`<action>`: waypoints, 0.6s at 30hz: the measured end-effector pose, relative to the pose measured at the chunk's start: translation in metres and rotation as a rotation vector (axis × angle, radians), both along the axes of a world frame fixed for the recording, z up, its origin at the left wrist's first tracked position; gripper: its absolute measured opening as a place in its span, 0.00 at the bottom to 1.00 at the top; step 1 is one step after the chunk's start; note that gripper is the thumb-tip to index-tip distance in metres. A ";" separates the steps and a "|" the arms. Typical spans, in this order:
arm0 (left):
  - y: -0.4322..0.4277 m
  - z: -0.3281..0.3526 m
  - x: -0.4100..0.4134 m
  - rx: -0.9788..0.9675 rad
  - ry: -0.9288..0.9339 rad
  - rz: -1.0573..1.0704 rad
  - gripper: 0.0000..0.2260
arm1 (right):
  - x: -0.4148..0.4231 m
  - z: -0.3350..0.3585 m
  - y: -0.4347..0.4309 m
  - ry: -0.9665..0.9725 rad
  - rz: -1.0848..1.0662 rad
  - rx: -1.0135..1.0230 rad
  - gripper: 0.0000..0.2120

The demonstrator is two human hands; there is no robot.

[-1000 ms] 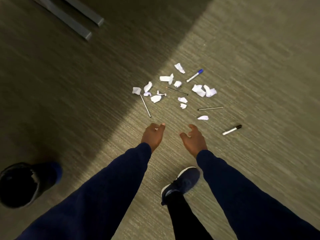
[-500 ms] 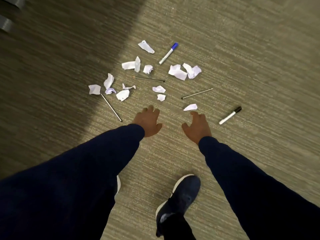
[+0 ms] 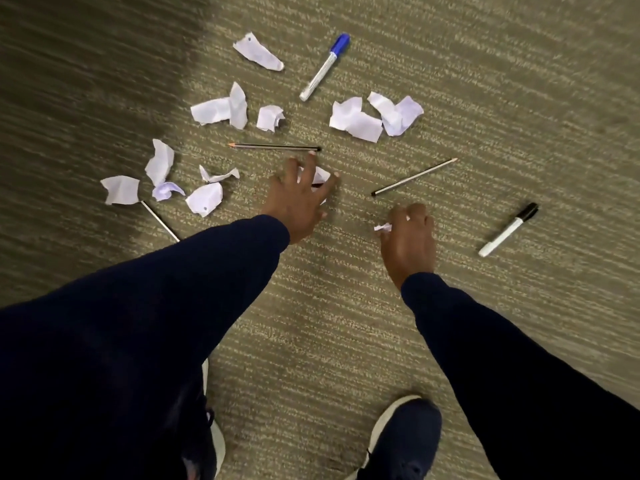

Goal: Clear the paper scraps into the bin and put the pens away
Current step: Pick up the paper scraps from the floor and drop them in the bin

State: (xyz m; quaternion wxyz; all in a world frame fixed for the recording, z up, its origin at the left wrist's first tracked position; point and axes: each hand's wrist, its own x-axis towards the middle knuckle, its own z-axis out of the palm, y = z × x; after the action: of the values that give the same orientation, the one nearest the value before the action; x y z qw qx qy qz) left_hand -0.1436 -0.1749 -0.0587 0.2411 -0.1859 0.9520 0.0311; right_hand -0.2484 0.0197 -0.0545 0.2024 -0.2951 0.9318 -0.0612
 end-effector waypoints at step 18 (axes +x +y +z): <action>0.004 -0.005 0.026 0.335 0.233 0.087 0.22 | -0.105 0.021 -0.153 -0.098 0.145 -0.011 0.20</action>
State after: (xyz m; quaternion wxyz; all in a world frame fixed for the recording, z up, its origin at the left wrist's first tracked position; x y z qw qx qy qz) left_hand -0.1181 -0.1709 -0.0637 0.1553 -0.1792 0.9461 0.2207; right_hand -0.3531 -0.1329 -0.0337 0.2501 -0.3594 0.8967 -0.0657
